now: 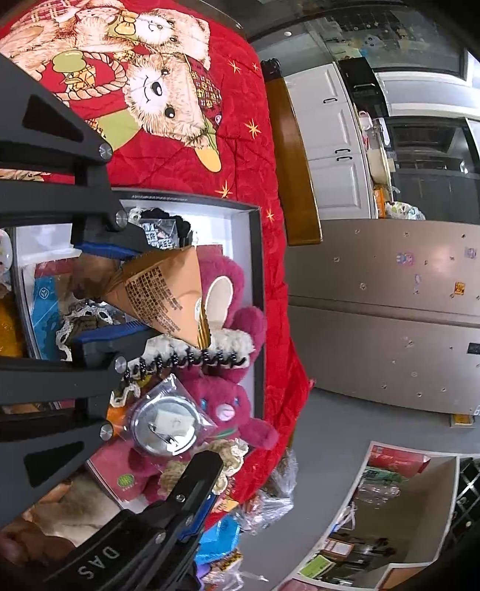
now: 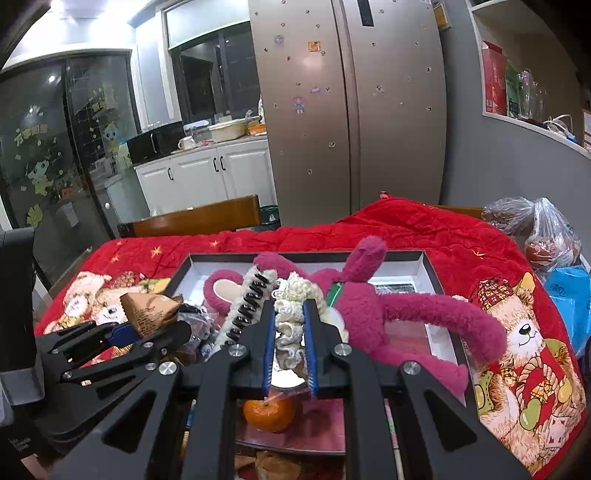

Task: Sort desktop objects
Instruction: 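Lower the held packet into the black box beside the pink plush rabbit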

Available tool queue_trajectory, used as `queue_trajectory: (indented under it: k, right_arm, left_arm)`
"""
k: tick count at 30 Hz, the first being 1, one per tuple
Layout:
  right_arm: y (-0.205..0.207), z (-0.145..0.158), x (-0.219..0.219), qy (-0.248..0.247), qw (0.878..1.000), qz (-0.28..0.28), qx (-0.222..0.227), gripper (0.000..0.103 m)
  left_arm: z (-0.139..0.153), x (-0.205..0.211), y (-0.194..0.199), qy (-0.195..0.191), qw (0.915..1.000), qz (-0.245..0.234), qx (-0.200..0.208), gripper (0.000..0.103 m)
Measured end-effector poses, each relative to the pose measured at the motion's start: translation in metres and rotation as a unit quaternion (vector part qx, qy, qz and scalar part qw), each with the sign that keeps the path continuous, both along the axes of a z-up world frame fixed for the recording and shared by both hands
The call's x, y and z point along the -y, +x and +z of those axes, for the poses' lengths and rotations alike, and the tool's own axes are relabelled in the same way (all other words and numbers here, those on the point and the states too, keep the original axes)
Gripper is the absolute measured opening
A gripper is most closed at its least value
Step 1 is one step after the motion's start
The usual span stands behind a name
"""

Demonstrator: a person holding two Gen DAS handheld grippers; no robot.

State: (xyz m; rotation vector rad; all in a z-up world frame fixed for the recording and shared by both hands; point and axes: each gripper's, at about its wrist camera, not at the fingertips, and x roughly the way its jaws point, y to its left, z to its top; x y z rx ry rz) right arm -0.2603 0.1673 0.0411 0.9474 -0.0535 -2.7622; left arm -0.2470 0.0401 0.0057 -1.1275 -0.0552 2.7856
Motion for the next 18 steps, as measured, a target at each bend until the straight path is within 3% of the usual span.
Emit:
queue_trajectory:
  k: [10, 18]
  right_arm:
    - [-0.003, -0.018, -0.003, 0.019, 0.999, -0.011, 0.029, 0.015]
    - [-0.004, -0.02, -0.004, 0.015, 0.999, -0.008, 0.034, 0.015]
  left_arm:
    - [-0.006, -0.011, 0.001, -0.024, 0.9996, -0.017, -0.004, 0.031]
    - [-0.006, -0.008, 0.001, -0.009, 0.9998, -0.019, -0.004, 0.031]
